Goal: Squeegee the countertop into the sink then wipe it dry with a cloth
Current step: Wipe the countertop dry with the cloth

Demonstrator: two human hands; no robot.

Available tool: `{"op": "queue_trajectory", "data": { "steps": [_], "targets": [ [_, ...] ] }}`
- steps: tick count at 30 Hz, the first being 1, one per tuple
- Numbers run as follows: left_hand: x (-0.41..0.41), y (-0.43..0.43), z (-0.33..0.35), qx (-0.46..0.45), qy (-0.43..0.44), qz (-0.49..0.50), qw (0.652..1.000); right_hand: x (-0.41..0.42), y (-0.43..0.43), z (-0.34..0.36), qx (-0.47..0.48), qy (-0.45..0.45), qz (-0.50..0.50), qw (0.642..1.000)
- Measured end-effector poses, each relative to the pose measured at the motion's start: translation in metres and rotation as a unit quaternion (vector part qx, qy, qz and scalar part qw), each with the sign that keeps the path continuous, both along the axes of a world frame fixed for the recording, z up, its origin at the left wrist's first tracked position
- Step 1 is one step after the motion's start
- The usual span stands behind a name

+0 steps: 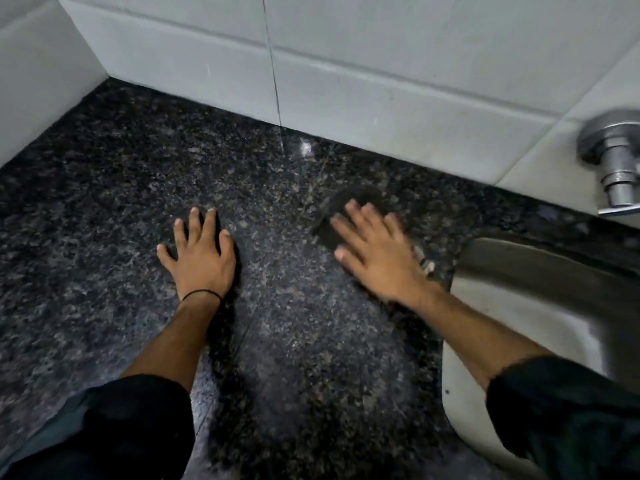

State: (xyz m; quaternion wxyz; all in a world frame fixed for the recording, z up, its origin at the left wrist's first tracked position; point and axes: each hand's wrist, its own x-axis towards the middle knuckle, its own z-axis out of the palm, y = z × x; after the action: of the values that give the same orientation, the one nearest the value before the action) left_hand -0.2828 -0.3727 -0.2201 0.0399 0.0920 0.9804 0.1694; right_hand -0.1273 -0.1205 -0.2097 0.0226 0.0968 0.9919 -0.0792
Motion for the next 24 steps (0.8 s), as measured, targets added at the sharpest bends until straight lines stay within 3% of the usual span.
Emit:
{"op": "queue_trajectory", "data": {
  "steps": [3, 5, 7, 9, 11, 15, 17, 20, 24],
  "targets": [
    [0.013, 0.007, 0.01, -0.008, 0.024, -0.041, 0.999, 0.054, 0.003, 0.013, -0.001, -0.038, 0.238, 0.97],
    [0.039, 0.02, 0.019, -0.001, 0.043, -0.092, 0.995, 0.06, 0.042, 0.019, 0.005, -0.057, 0.287, 0.956],
    [0.072, 0.038, 0.026, 0.006, 0.044, -0.151, 0.988, 0.053, 0.091, 0.018, 0.014, -0.06, 0.215, 0.975],
    [0.104, 0.05, 0.027, -0.007, 0.03, -0.19, 0.981, 0.042, 0.138, 0.018, -0.004, -0.046, 0.052, 0.998],
    [0.126, 0.052, 0.019, -0.043, 0.011, -0.196, 0.98, 0.03, 0.158, 0.017, -0.023, -0.03, -0.104, 0.994],
    [0.138, 0.041, -0.001, -0.049, -0.041, -0.175, 0.982, 0.021, 0.104, 0.006, -0.032, -0.031, -0.204, 0.978],
    [0.138, 0.041, -0.003, -0.038, -0.052, -0.177, 0.982, 0.041, 0.063, 0.001, -0.011, -0.015, -0.156, 0.988],
    [0.138, 0.042, 0.0, -0.035, -0.051, -0.181, 0.982, 0.092, 0.018, 0.003, 0.005, -0.015, 0.006, 1.0],
    [0.138, 0.042, 0.001, -0.034, -0.057, -0.18, 0.981, 0.12, 0.046, 0.01, 0.005, -0.052, 0.19, 0.98]
  ]
}}
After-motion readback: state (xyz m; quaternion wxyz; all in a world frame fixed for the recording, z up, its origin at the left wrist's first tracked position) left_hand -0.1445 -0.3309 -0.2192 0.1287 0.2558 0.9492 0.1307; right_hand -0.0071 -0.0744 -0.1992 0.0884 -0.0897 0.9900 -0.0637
